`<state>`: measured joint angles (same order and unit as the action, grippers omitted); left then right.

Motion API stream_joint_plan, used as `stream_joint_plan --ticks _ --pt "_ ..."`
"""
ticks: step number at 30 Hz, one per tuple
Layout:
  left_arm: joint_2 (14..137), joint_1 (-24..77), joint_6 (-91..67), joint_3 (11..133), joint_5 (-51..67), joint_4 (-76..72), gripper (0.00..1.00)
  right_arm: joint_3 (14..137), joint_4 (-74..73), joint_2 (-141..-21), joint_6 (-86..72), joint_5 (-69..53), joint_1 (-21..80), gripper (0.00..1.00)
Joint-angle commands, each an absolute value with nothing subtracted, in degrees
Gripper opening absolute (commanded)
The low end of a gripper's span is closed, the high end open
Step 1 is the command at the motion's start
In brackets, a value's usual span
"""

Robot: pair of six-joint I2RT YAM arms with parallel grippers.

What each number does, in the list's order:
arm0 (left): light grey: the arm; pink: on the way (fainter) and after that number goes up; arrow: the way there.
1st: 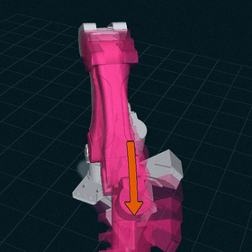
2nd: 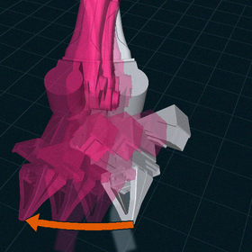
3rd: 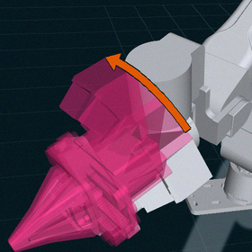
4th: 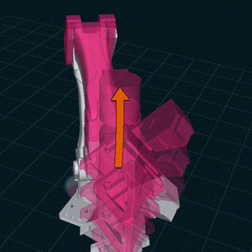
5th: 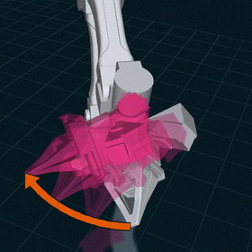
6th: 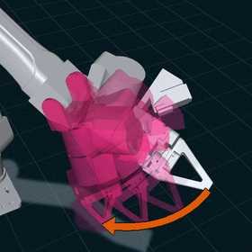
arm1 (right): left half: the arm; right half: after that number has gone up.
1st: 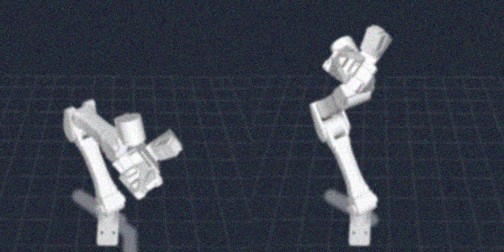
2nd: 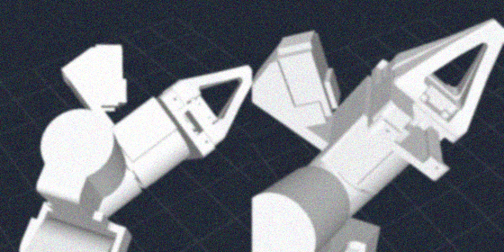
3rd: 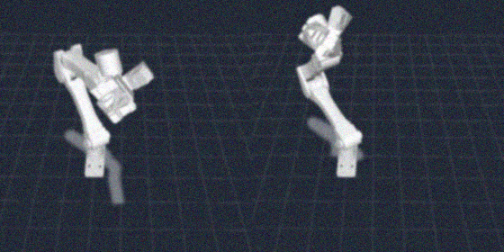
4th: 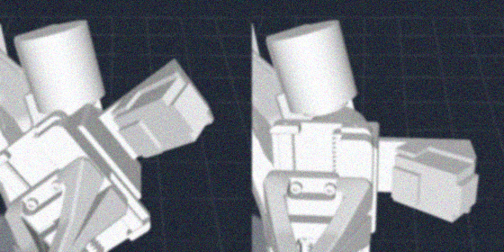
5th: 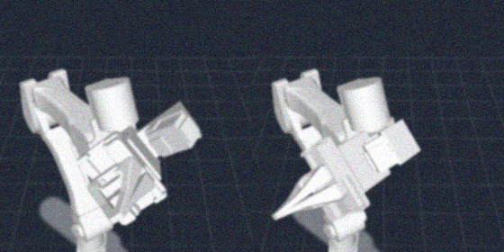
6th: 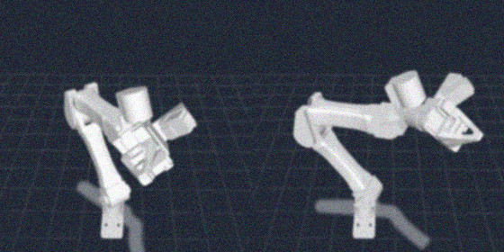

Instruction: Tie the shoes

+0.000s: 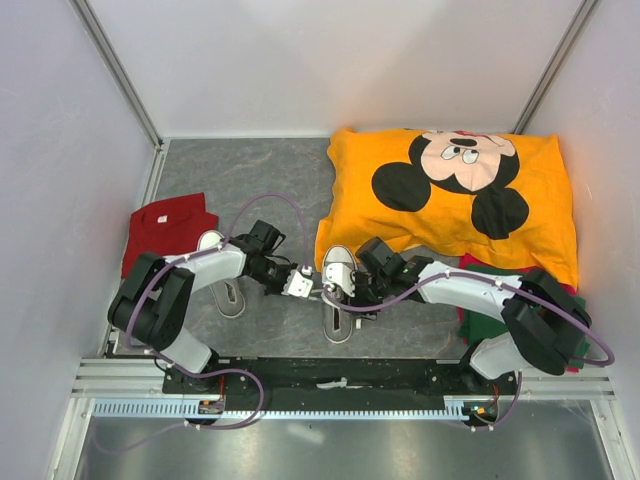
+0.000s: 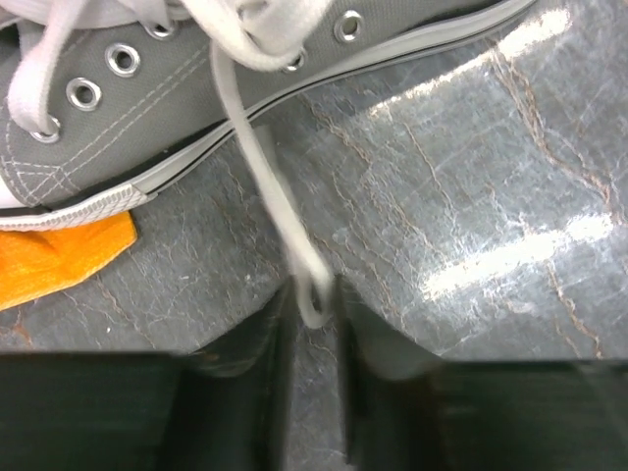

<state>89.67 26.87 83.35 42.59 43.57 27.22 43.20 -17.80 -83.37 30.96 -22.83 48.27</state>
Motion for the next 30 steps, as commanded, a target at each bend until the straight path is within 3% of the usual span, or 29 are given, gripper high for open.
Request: stream_joint_plan --ticks 1,3,6,7,9,10,21,30 --pt "91.0 27.3 84.9 44.3 43.0 25.5 0.12 40.0 -22.2 -82.9 34.5 -23.5 49.6 0.60" --pt "90.9 27.2 84.8 44.2 42.5 25.4 0.06 39.9 -22.6 -83.1 34.9 -23.4 49.8 0.55" --pt "89.9 26.5 83.7 44.4 42.2 25.5 0.02 40.4 -23.9 -84.0 35.9 -22.9 49.8 0.36" --pt "89.7 26.1 82.7 44.5 42.2 25.5 0.02 40.5 -25.0 -84.1 36.1 -21.9 49.8 0.21" --pt "88.9 24.7 82.3 45.2 42.4 27.1 0.02 40.3 -25.9 -83.7 36.8 -20.6 49.8 0.03" --pt "88.5 24.2 82.1 45.3 42.5 27.6 0.02 40.1 -26.6 -83.2 36.9 -19.9 49.7 0.00" --pt "81.3 18.6 86.8 41.8 41.0 33.3 0.02 36.8 -29.4 -73.9 36.6 -11.1 46.9 0.00" --pt "75.2 11.4 87.5 43.3 42.2 36.1 0.02 40.4 -32.9 -69.9 34.6 -12.3 38.8 0.00"
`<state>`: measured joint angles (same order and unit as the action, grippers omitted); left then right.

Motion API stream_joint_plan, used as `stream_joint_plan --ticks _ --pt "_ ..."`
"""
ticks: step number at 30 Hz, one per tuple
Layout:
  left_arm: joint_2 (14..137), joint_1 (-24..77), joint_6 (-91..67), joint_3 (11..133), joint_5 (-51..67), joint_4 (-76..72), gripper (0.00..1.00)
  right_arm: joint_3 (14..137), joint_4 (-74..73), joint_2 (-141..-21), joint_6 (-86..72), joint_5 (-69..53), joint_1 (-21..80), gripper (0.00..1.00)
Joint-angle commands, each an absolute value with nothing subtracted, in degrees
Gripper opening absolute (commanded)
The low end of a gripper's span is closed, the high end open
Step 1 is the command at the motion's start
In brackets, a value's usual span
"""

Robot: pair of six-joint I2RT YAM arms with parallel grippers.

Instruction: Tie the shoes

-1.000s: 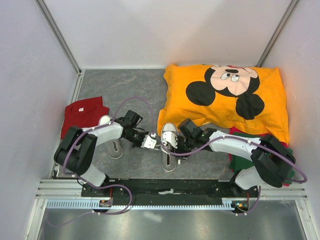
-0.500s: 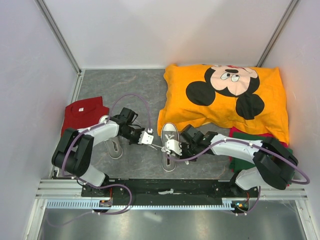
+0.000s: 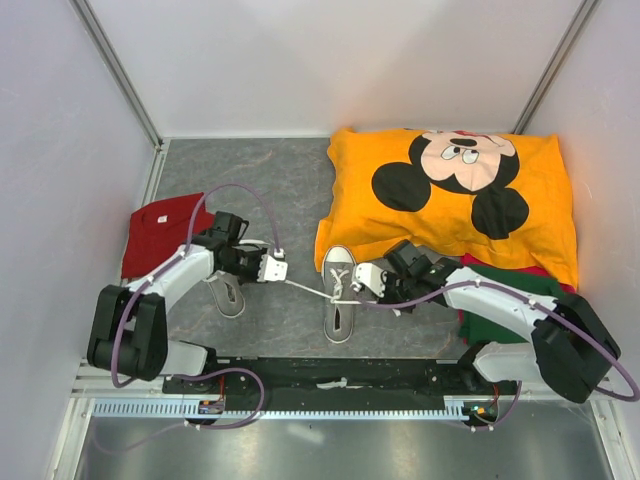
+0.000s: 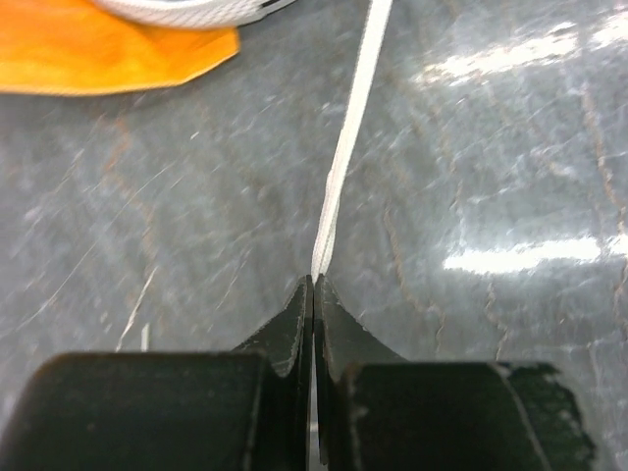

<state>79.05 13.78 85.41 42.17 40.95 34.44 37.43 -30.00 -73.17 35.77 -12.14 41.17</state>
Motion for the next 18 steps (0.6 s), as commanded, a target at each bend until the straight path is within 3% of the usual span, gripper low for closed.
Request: stream_joint_plan --ticks 1,18 --pt "74.5 11.1 86.9 43.6 42.6 36.1 0.02 41.6 -33.1 -69.2 34.5 -14.4 38.2 0.00" --pt "65.0 10.7 87.0 49.0 53.9 44.7 0.02 52.6 -39.6 -66.4 32.0 -32.3 38.9 0.00"
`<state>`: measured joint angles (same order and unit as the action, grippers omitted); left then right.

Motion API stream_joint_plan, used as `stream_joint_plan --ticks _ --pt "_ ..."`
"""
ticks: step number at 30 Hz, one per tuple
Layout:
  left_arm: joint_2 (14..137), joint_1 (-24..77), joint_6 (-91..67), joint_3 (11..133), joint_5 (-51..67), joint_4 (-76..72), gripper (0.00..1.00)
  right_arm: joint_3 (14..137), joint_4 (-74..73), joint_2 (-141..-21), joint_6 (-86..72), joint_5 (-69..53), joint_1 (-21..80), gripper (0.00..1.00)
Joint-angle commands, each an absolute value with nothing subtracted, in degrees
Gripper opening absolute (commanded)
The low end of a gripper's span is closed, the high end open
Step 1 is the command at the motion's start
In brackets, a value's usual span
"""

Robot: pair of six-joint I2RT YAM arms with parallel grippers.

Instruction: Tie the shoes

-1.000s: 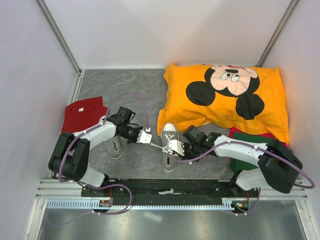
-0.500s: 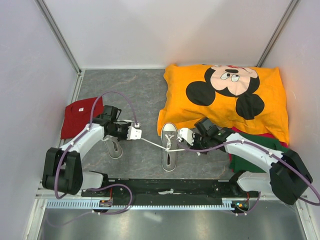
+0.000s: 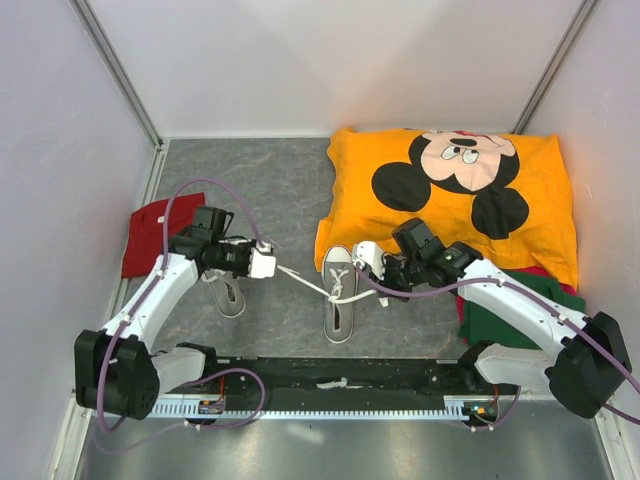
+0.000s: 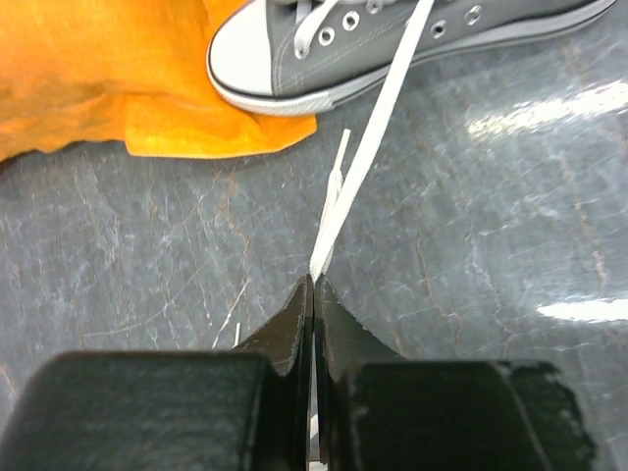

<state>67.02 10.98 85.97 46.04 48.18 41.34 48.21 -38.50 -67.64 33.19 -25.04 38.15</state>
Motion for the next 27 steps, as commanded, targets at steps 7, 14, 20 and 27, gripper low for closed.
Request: stream_joint_plan --ticks 7,14,20,27 --pt "68.2 10.7 75.8 54.2 57.4 39.9 0.01 58.4 -33.8 -66.8 23.6 -34.2 39.3 0.00" --pt "72.7 11.4 73.7 55.7 57.0 37.6 0.02 60.0 -30.0 -67.6 17.8 -33.9 39.0 0.00" --pt "75.4 10.6 73.6 55.1 52.0 37.0 0.02 56.6 -32.6 -65.3 21.3 -29.1 33.5 0.00" --pt "76.1 5.7 85.7 52.1 50.0 42.4 0.02 49.1 -38.8 -61.3 30.0 -24.6 30.8 0.00"
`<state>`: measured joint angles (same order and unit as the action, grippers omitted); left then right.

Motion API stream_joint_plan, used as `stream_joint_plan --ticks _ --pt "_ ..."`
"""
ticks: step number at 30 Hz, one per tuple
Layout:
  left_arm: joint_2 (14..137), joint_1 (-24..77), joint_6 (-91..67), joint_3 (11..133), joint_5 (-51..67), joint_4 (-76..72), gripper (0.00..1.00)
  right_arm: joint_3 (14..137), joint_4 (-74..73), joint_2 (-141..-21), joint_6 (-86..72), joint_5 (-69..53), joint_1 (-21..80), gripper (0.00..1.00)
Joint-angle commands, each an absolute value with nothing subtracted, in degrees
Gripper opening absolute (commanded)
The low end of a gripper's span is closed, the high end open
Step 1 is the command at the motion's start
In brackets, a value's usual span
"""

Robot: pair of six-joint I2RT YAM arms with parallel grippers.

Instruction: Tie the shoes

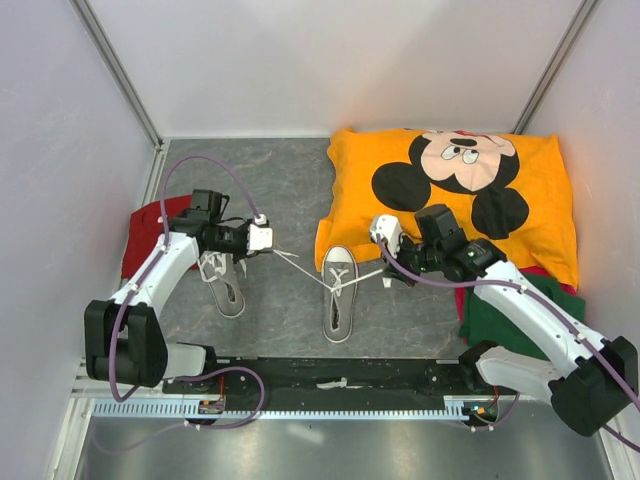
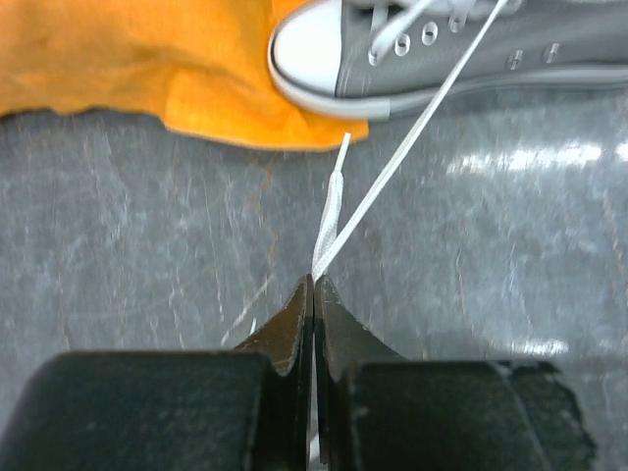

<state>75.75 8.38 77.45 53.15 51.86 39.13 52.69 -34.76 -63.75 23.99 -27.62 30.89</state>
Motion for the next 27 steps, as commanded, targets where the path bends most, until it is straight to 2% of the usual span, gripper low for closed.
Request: stream_joint_plan --ticks 1,8,15,22,26,27 --pt "76.0 5.3 87.3 51.3 49.5 43.5 0.02 47.2 -38.8 -61.0 30.7 -24.0 30.8 0.00" --pt "75.7 3.9 96.3 46.4 44.9 47.0 0.01 41.1 -36.8 -63.7 37.2 -20.2 30.8 0.00" --pt "78.1 4.3 95.8 43.8 41.2 46.6 0.02 37.3 -33.7 -67.4 40.4 -16.5 30.8 0.00" --pt "79.5 4.9 95.5 42.6 38.6 44.7 0.01 38.1 -31.4 -72.2 40.6 -18.5 31.0 0.00" --pt "79.5 10.1 91.3 41.9 36.2 41.7 0.02 39.3 -31.2 -76.3 41.0 -19.3 31.8 0.01" --pt "79.6 10.8 90.0 41.6 35.9 40.9 0.01 40.0 -31.3 -78.1 41.1 -19.2 31.9 0.04"
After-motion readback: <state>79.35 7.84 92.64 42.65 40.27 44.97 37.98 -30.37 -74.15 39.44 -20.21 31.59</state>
